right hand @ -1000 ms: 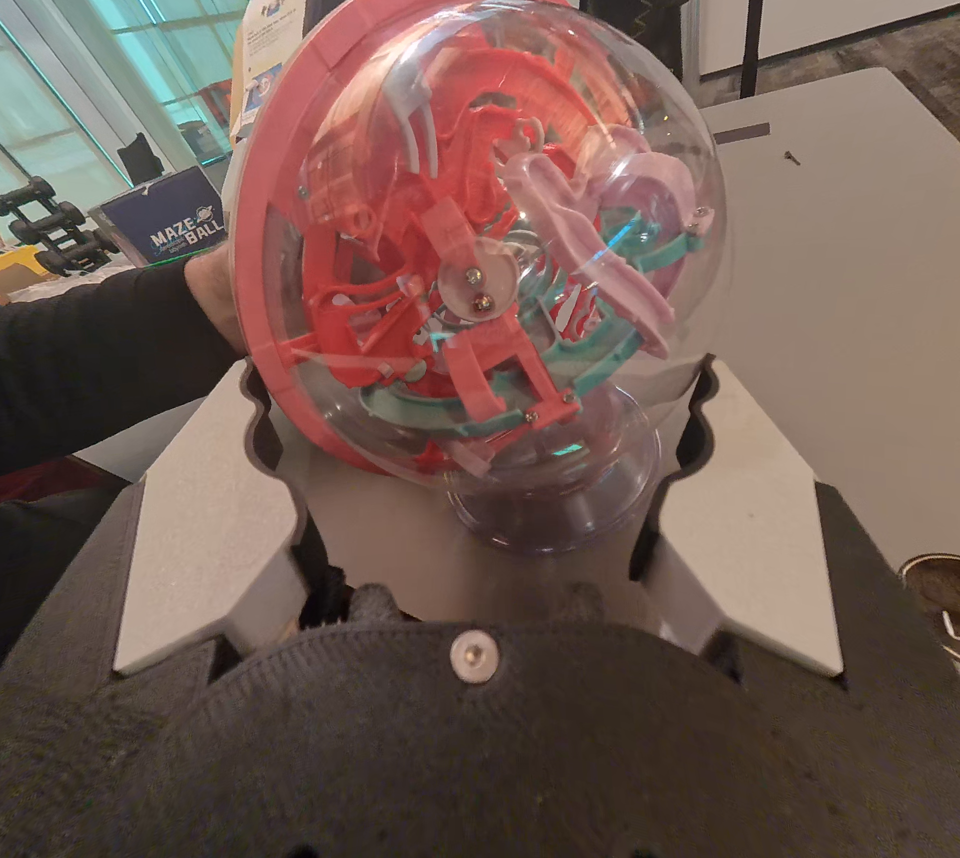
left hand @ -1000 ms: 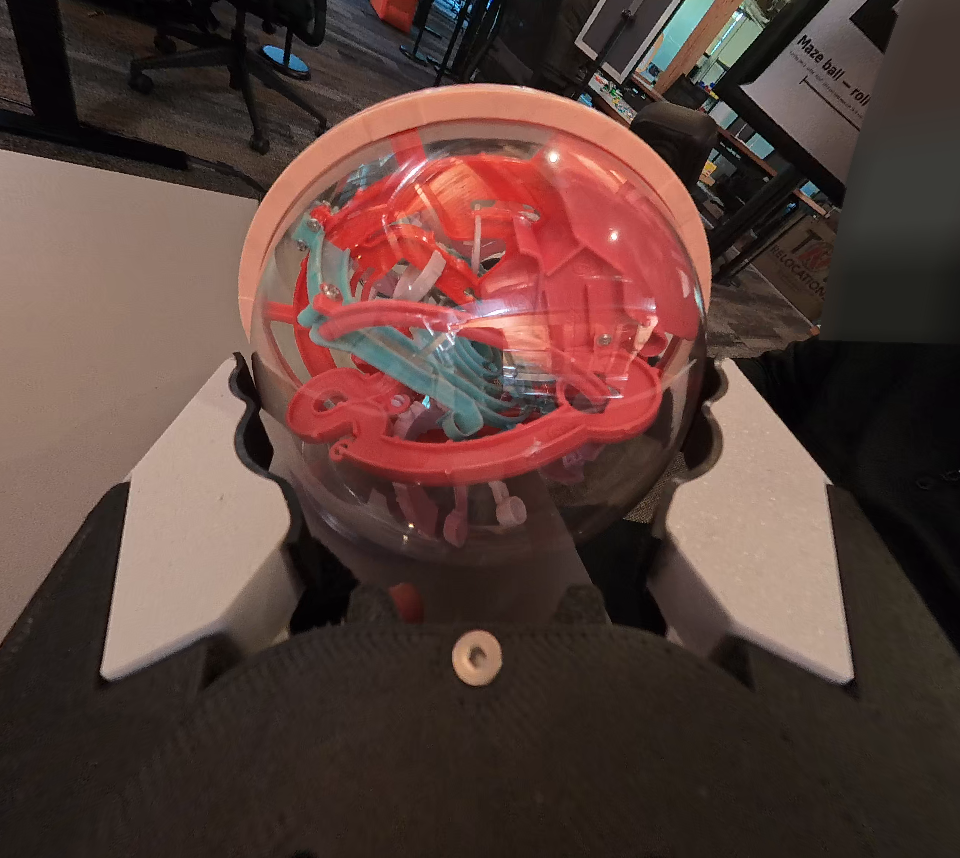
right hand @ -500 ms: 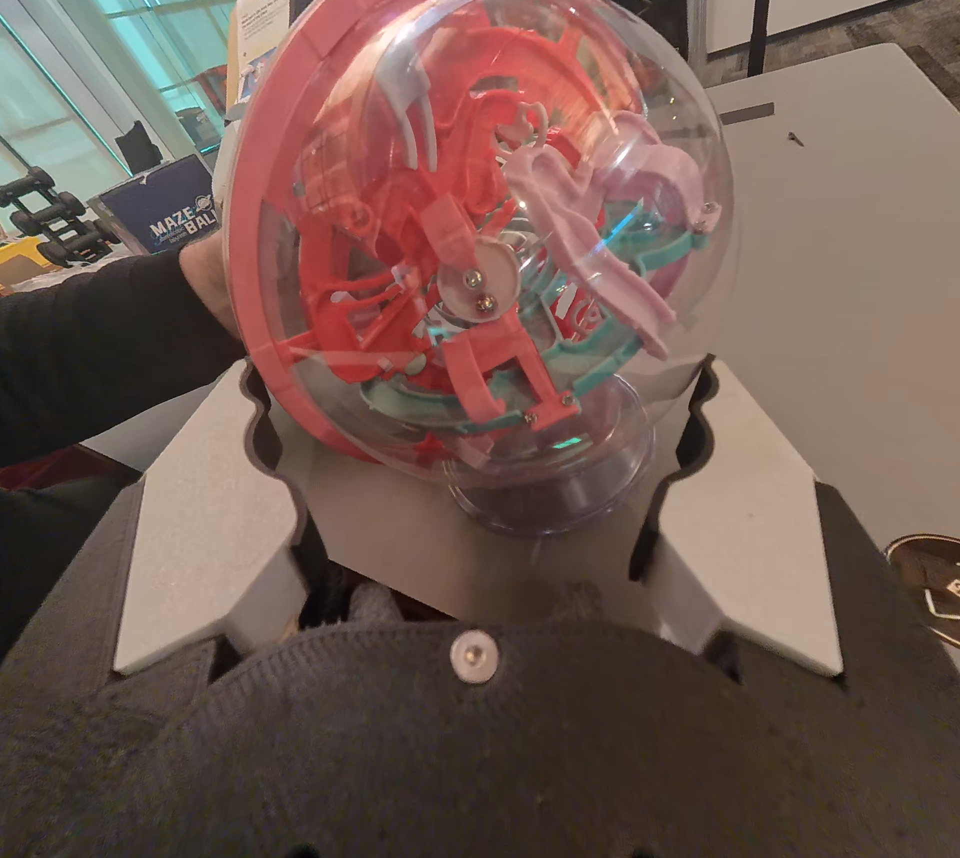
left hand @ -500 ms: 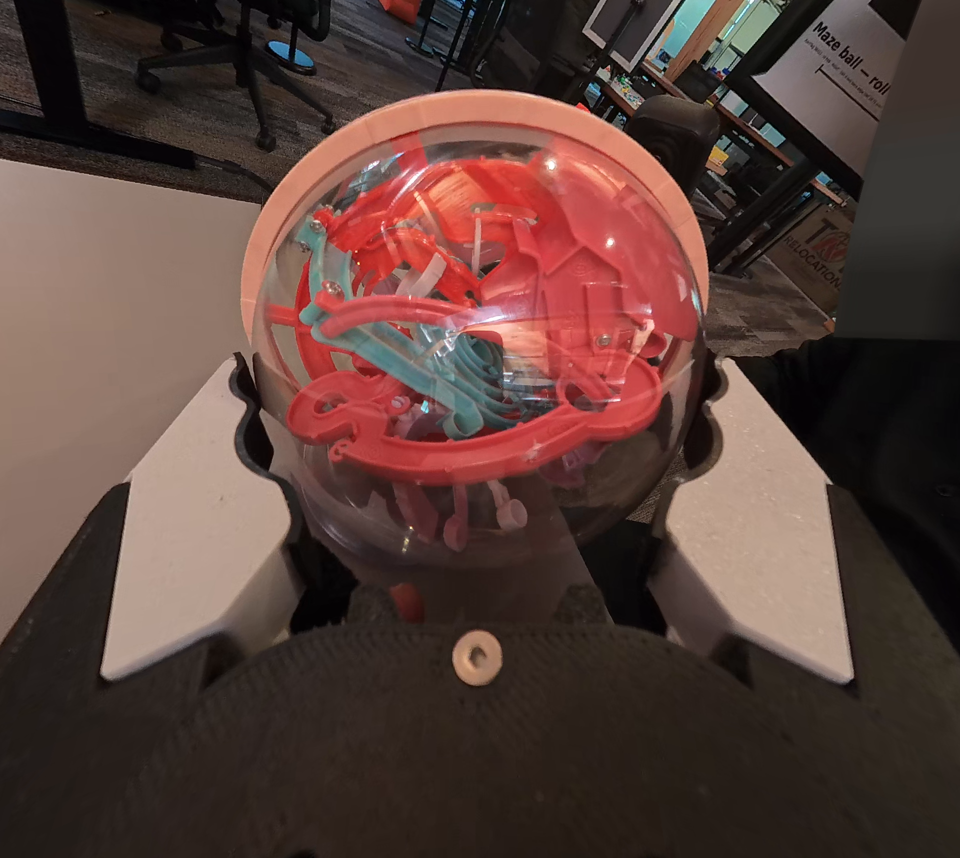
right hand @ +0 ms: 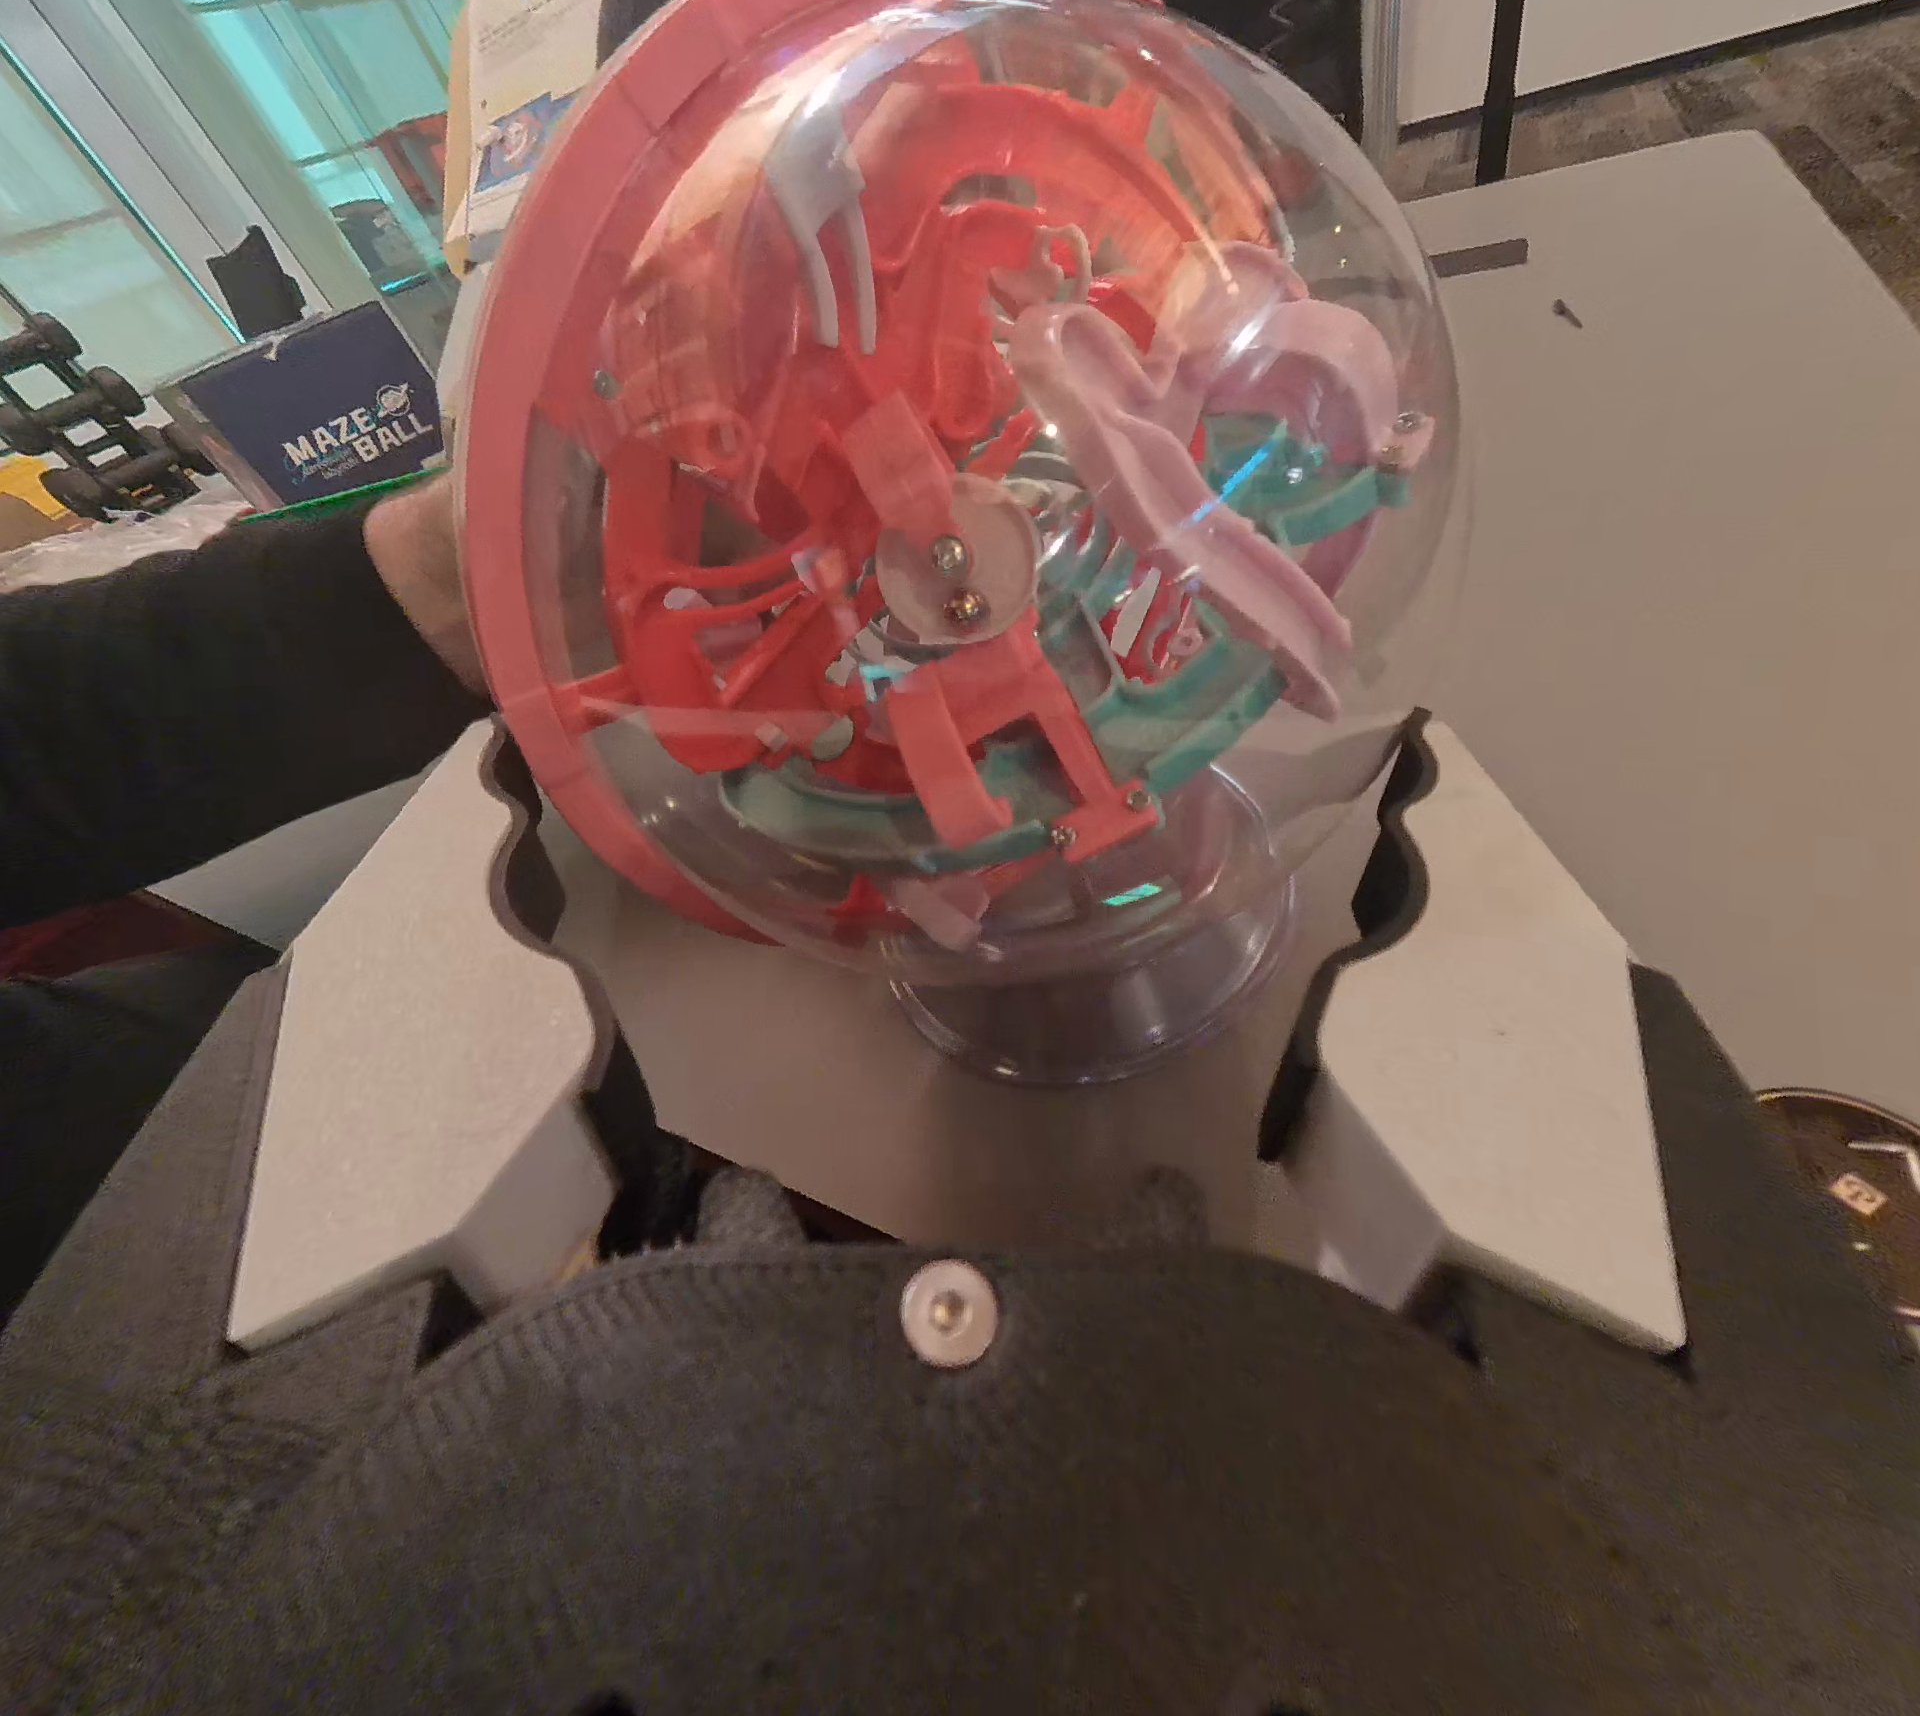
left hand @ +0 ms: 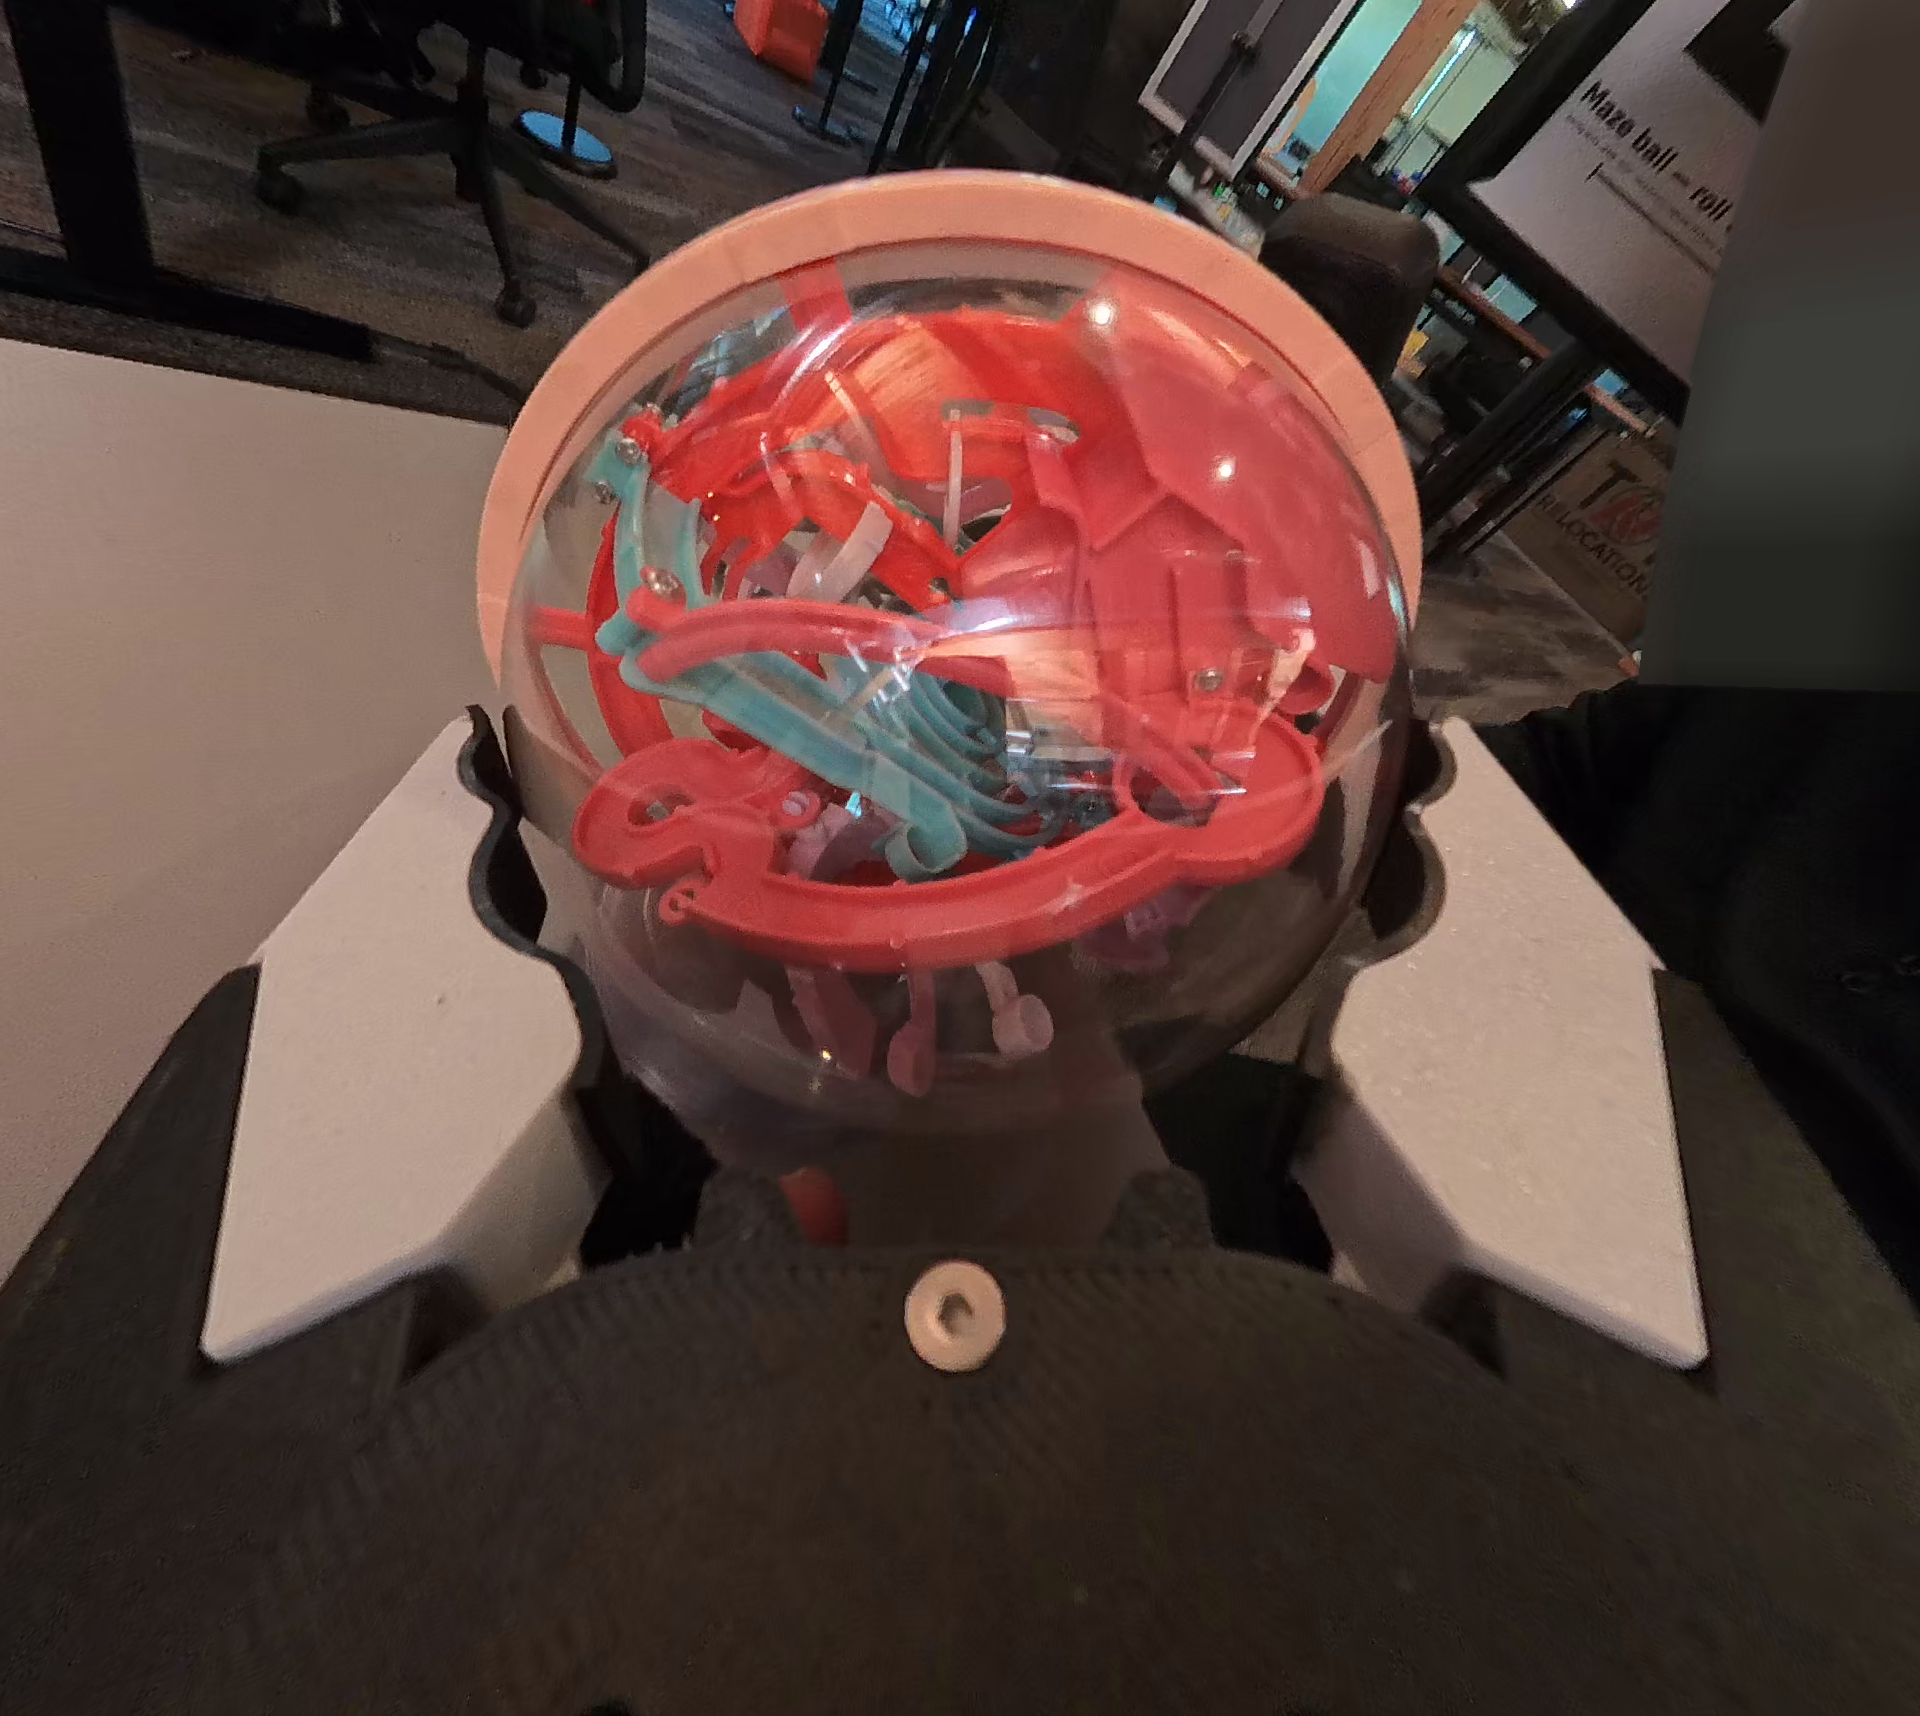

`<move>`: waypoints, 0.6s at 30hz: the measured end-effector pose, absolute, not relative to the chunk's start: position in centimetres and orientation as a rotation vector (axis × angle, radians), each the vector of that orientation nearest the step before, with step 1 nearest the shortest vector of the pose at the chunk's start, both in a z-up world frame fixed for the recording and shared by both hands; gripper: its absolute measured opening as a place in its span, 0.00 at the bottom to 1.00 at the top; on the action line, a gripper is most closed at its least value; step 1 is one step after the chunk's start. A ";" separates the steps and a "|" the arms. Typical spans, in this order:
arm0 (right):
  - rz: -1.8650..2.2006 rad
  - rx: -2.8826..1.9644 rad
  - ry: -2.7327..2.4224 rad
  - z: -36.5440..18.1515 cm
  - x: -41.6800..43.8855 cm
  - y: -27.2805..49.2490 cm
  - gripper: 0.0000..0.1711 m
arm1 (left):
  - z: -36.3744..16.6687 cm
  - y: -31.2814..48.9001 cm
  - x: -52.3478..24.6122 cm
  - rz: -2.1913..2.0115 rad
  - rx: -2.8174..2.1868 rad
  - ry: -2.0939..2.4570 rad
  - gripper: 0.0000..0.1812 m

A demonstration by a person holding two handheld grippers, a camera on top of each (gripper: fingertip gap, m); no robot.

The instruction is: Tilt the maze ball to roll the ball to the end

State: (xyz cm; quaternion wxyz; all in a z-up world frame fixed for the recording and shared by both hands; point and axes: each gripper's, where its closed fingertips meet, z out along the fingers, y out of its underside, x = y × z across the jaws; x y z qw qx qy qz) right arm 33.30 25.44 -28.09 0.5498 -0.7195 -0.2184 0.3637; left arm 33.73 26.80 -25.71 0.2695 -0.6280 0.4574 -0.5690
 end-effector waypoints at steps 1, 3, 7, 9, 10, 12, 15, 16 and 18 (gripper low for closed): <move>0.857 -1.709 -0.521 -27.9 33.4 25.5 0.90 | -25.5 26.8 33.8 -1.546 -1.686 1.221 0.87; 0.842 -1.726 -0.541 -27.6 33.6 25.5 0.90 | -25.3 26.9 33.9 -1.568 -1.676 1.203 0.87; 0.807 -1.760 -0.595 -27.3 34.2 25.3 0.90 | -25.7 26.4 34.2 -1.624 -1.676 1.191 0.87; 0.801 -1.804 -0.626 -27.9 34.3 25.1 0.90 | -26.3 26.3 34.2 -1.626 -1.689 1.199 0.87; 0.799 -1.818 -0.640 -28.3 34.3 25.1 0.90 | -26.6 26.3 34.2 -1.616 -1.693 1.205 0.87; 0.788 -1.827 -0.666 -28.3 34.3 25.0 0.90 | -26.8 26.1 34.1 -1.611 -1.699 1.220 0.87; 0.771 -1.858 -0.722 -28.2 34.4 24.9 0.90 | -27.3 25.7 33.9 -1.616 -1.737 1.261 0.87; 0.767 -1.869 -0.740 -28.3 34.4 24.9 0.90 | -27.4 25.7 33.9 -1.614 -1.740 1.260 0.87; 0.759 -1.896 -0.778 -28.4 34.3 24.8 0.90 | -27.5 25.7 33.7 -1.598 -1.745 1.259 0.87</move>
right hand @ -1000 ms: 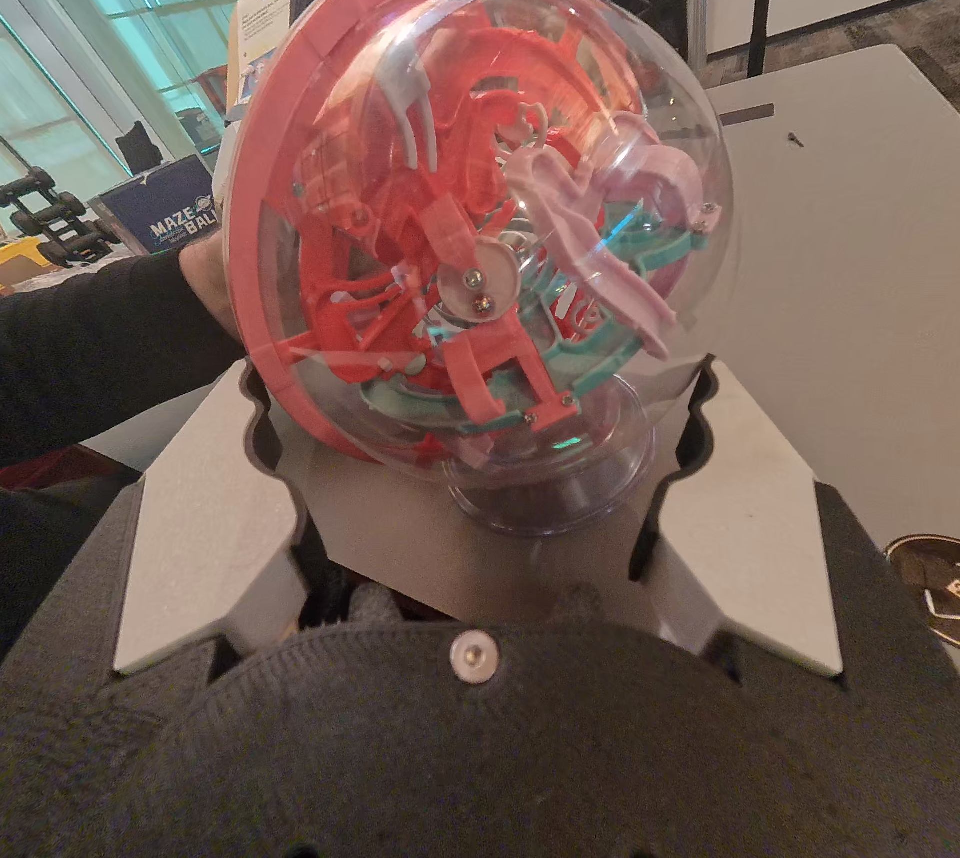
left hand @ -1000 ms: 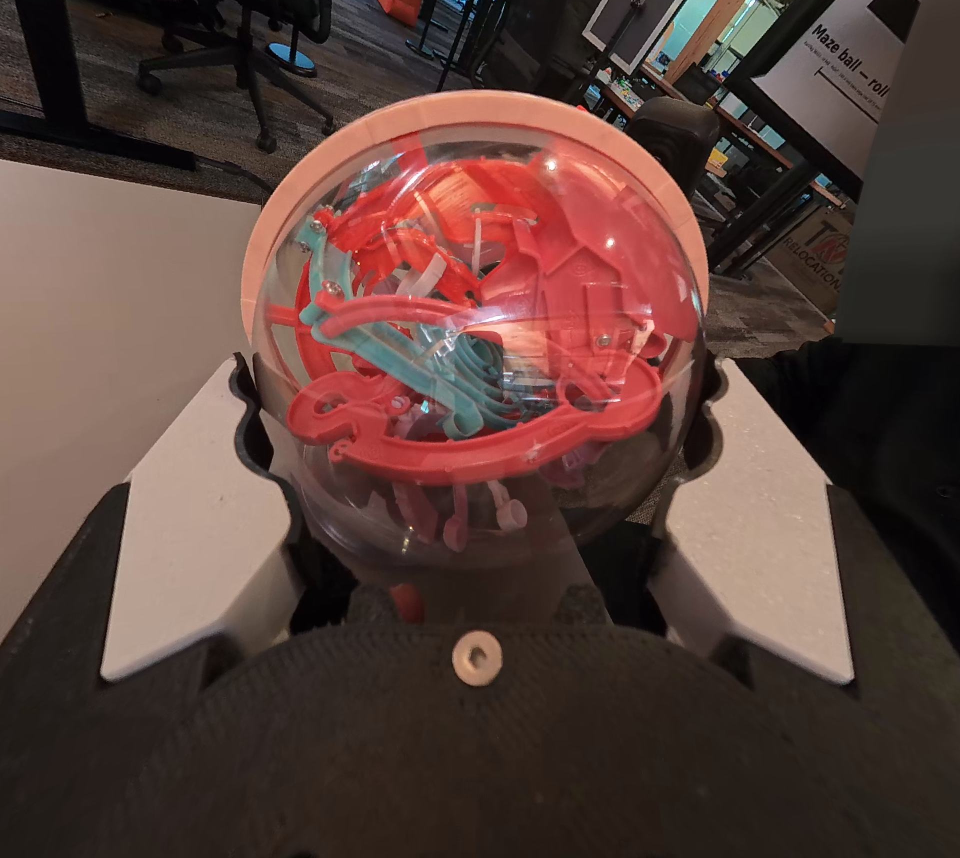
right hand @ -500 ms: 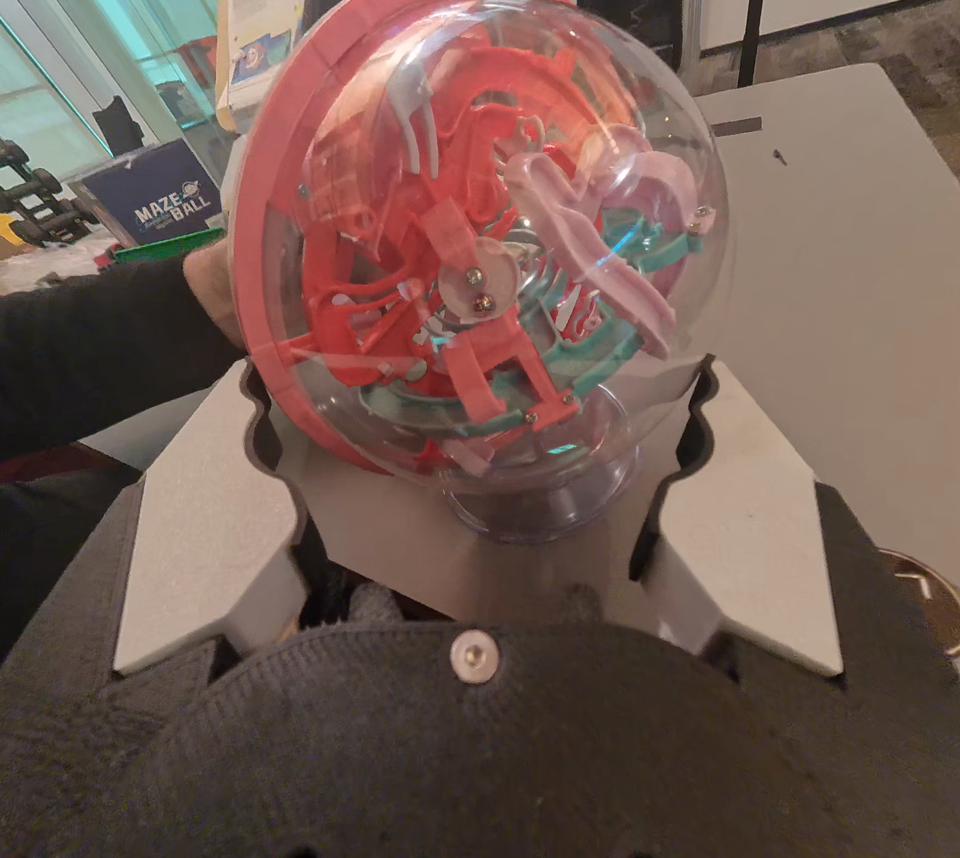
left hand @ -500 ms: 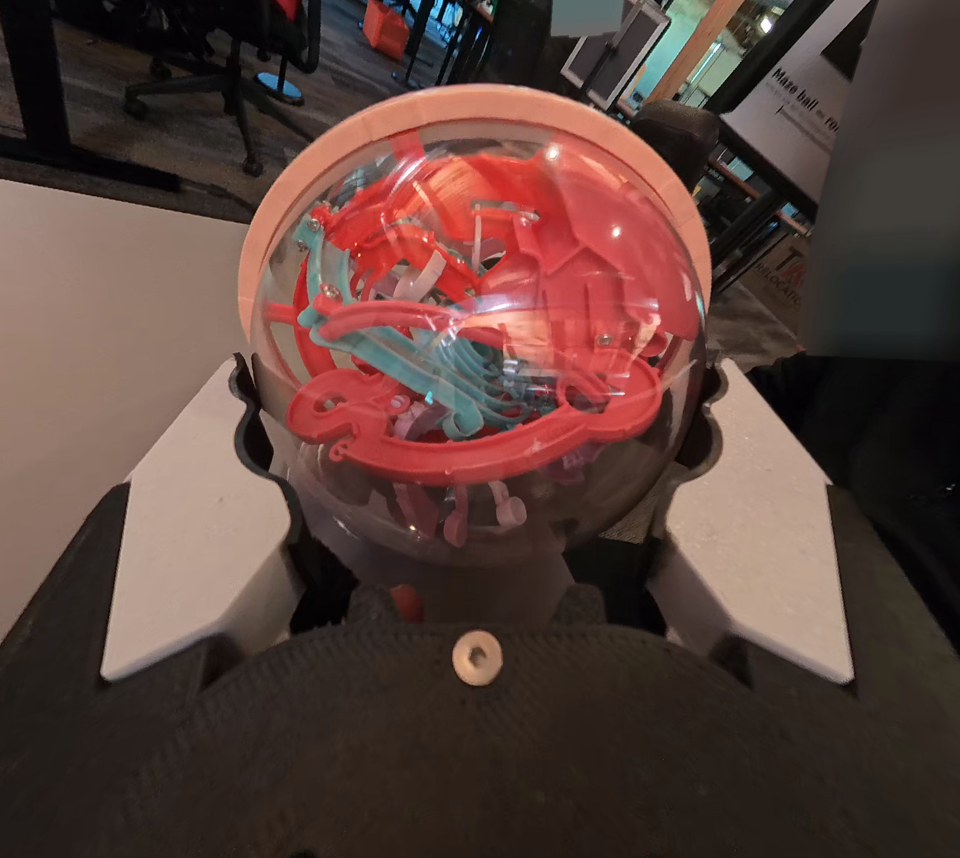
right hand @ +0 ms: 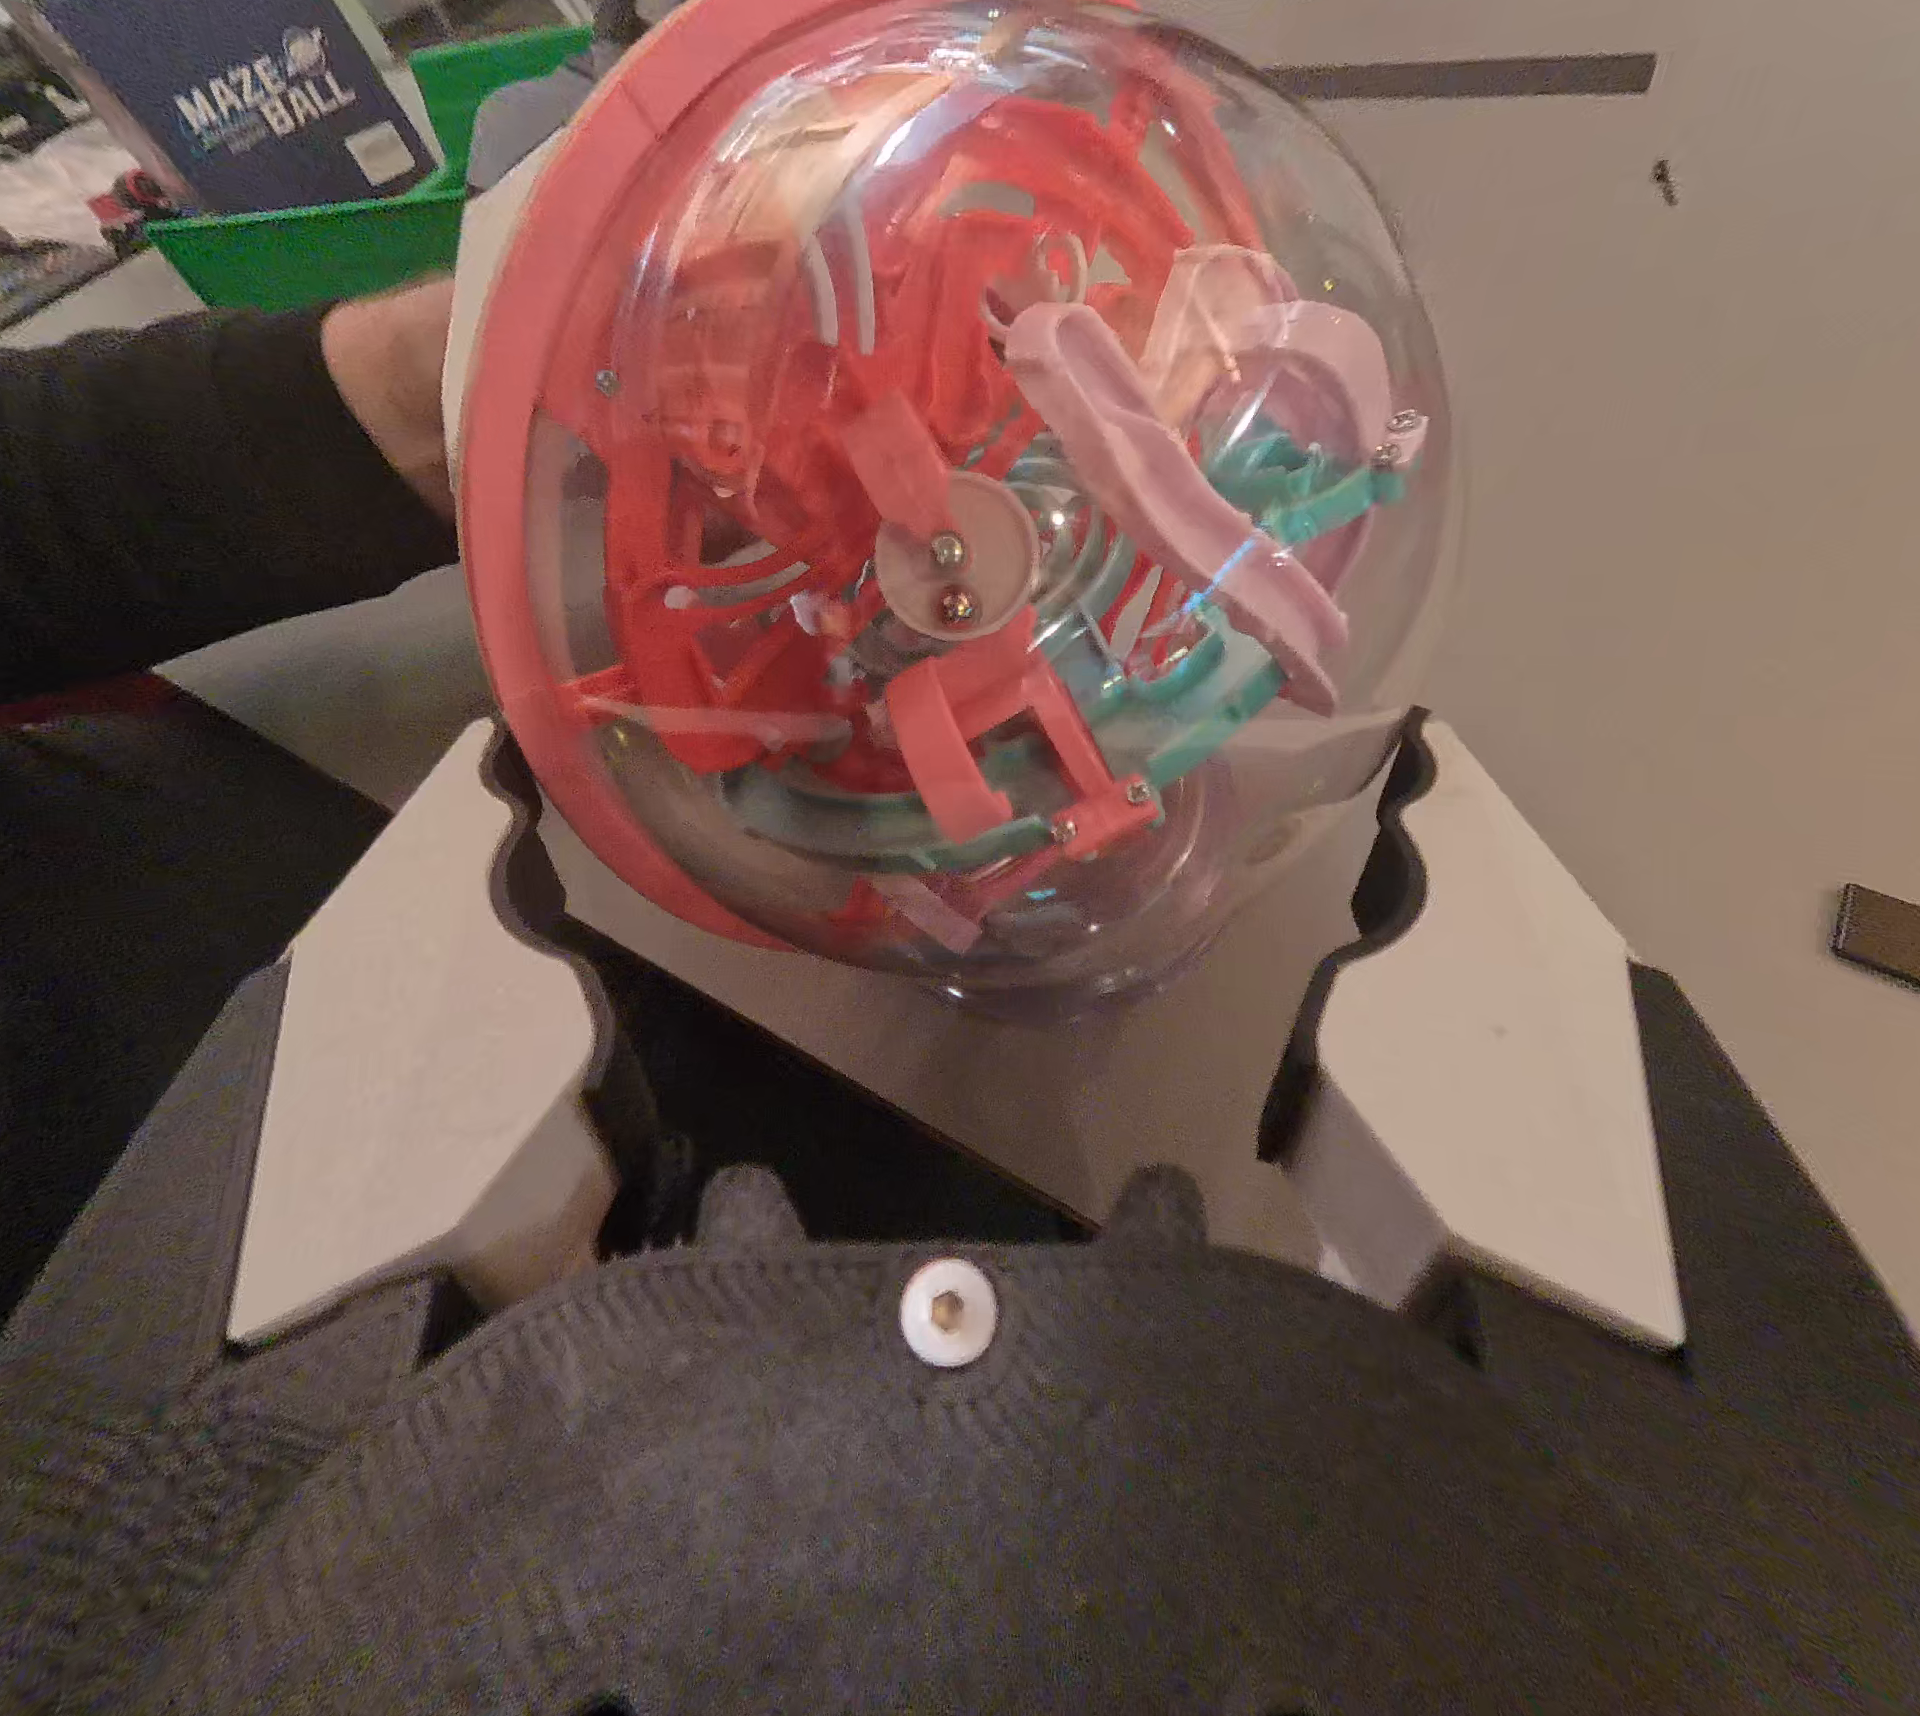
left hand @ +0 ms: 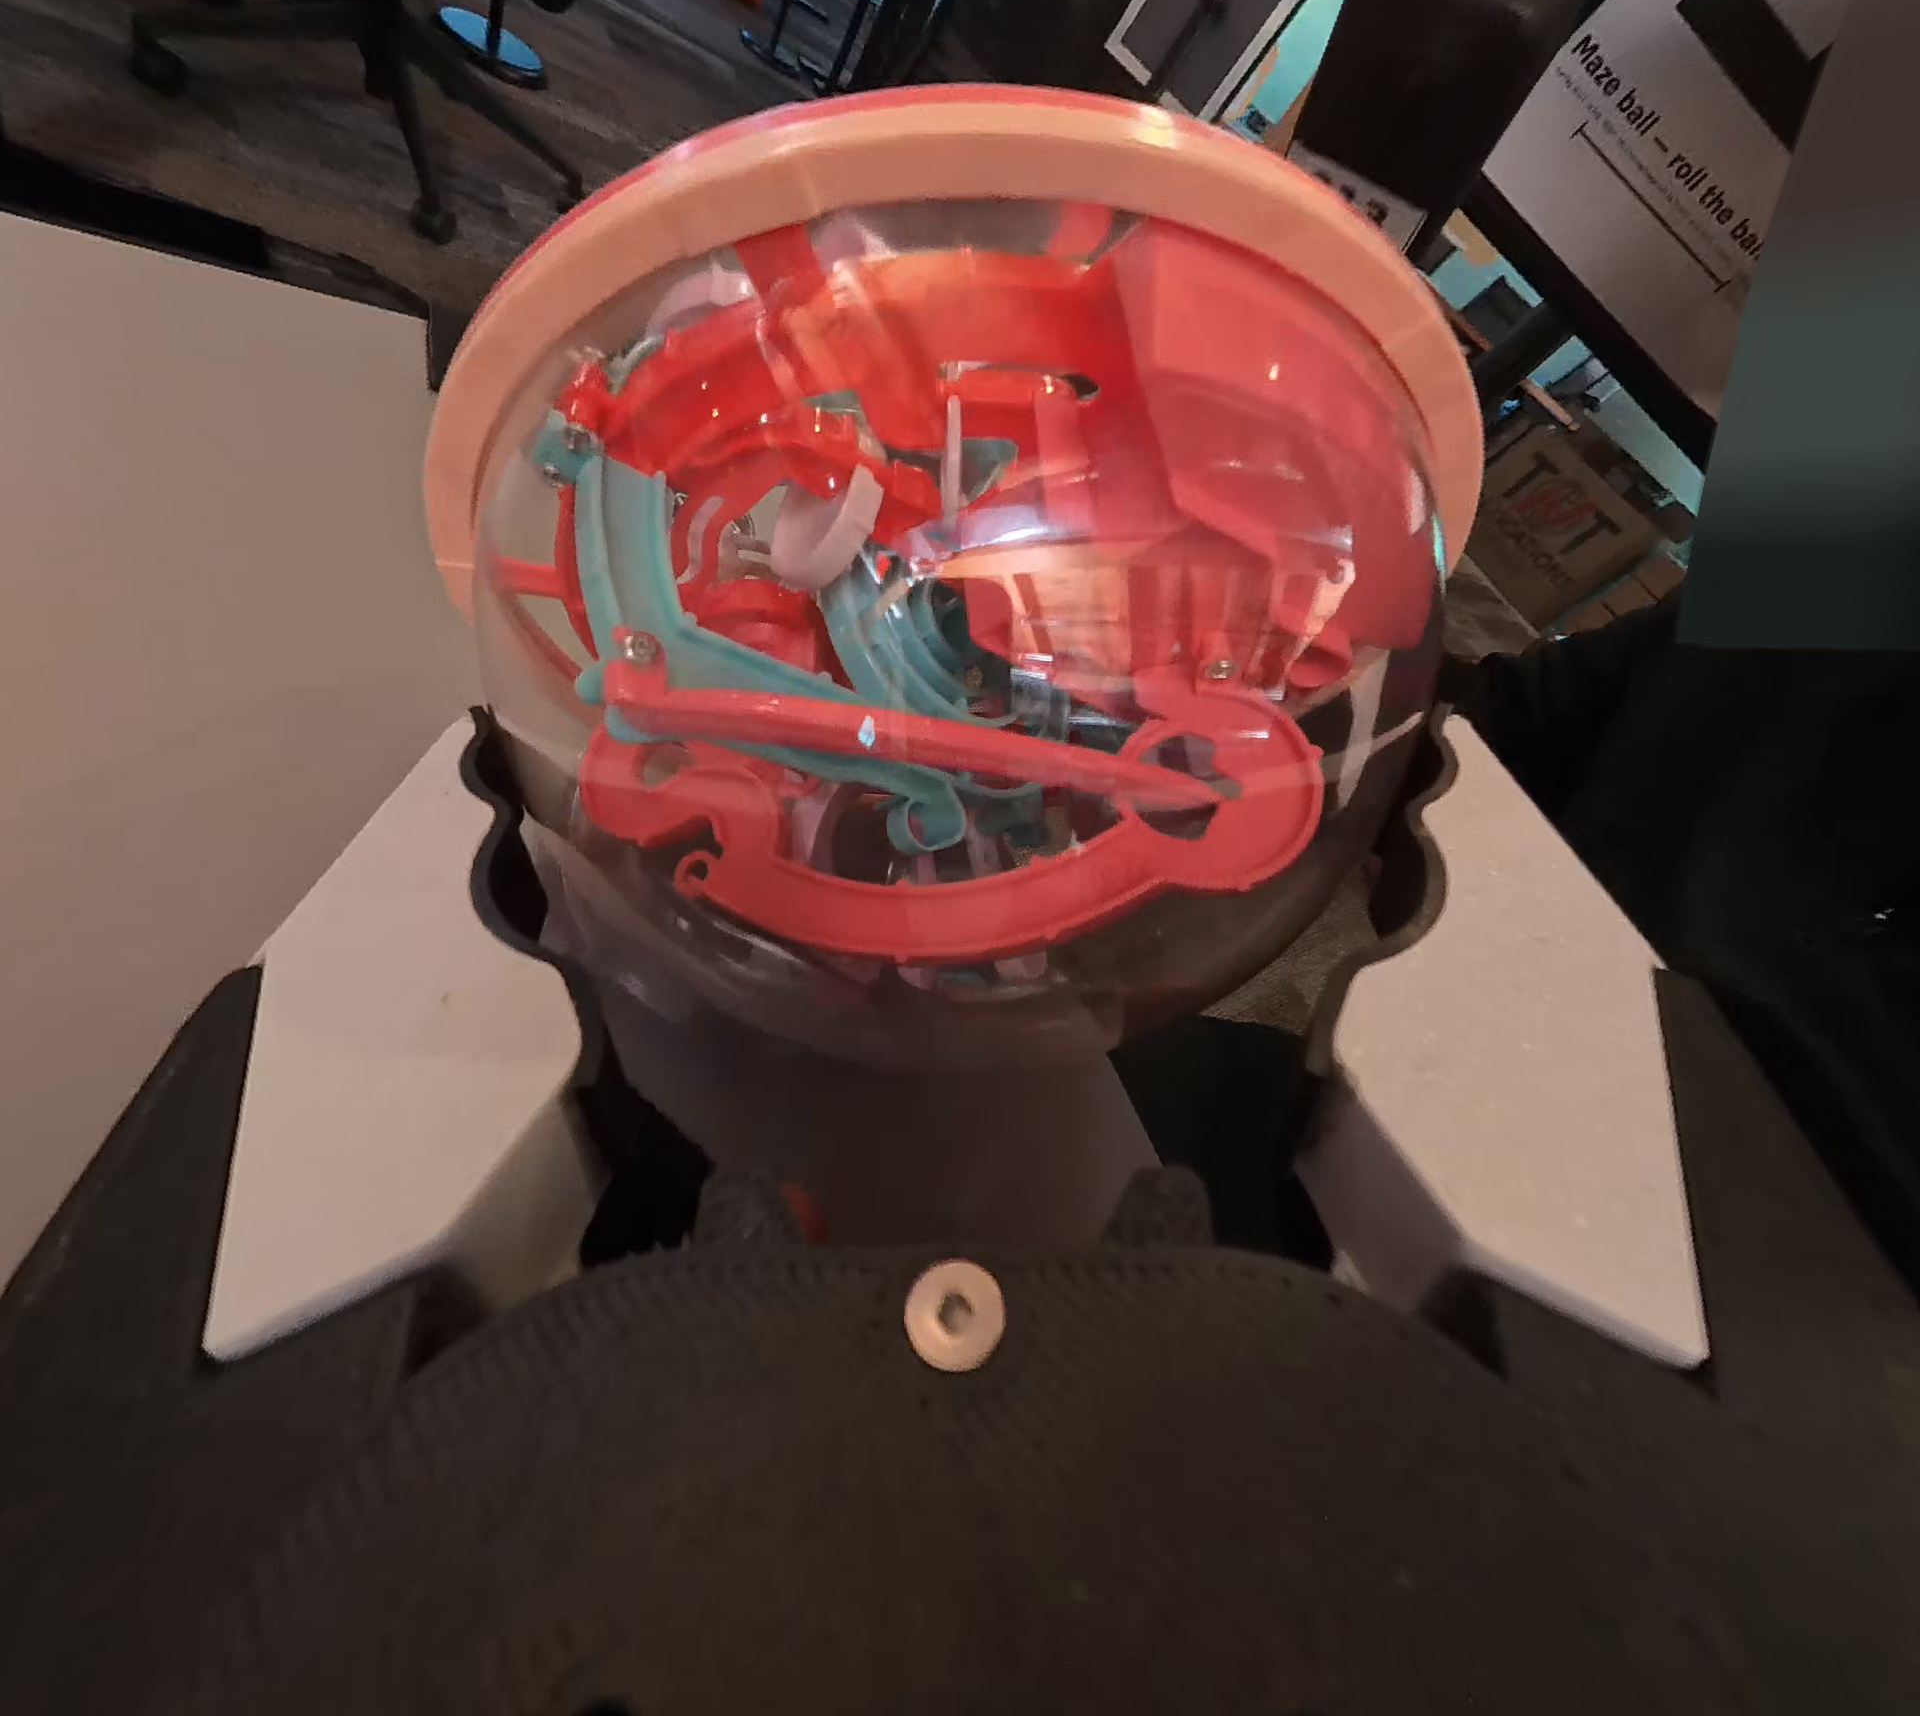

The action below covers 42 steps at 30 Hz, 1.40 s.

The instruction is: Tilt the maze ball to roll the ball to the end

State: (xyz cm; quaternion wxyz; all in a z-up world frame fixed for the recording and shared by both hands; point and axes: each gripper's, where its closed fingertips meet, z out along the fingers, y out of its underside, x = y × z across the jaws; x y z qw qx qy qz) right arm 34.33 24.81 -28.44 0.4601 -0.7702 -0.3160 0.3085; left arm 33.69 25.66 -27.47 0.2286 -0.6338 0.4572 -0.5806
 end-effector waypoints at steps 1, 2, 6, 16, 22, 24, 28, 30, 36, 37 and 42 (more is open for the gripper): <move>0.754 -1.909 -0.797 -28.5 34.3 24.8 0.90 | -27.5 25.7 33.6 -1.590 -1.748 1.255 0.87; 0.746 -1.921 -0.814 -28.6 34.4 24.8 0.90 | -27.5 25.7 33.5 -1.580 -1.755 1.251 0.87; 0.713 -1.956 -0.880 -28.5 34.4 24.8 0.90 | -27.7 25.7 32.7 -1.489 -1.794 1.260 0.83; 0.695 -2.097 -0.939 -28.1 34.1 24.3 0.89 | -28.2 24.9 31.9 -1.656 -1.816 1.210 0.81; 0.671 -2.207 -0.927 -28.1 34.2 23.9 0.87 | -28.2 25.1 31.9 -1.813 -1.767 1.181 0.82; 0.670 -2.223 -0.925 -28.1 34.1 23.7 0.89 | -28.1 25.3 31.8 -1.866 -1.750 1.158 0.82; 0.678 -2.220 -0.917 -27.7 33.9 23.7 0.87 | -28.0 25.5 31.4 -1.935 -1.720 1.118 0.81; 0.675 -2.218 -0.925 -27.6 33.9 23.6 0.86 | -28.0 25.4 31.1 -1.970 -1.712 1.115 0.80; 0.656 -2.243 -0.929 -27.5 33.9 23.3 0.84 | -28.0 25.7 30.5 -2.010 -1.706 1.091 0.78; 0.654 -2.251 -0.930 -27.6 33.9 23.2 0.83 | -27.9 25.8 30.4 -2.011 -1.707 1.091 0.78; 0.649 -2.277 -0.923 -27.9 34.1 22.6 0.82 | -27.9 26.4 30.0 -2.037 -1.718 1.051 0.75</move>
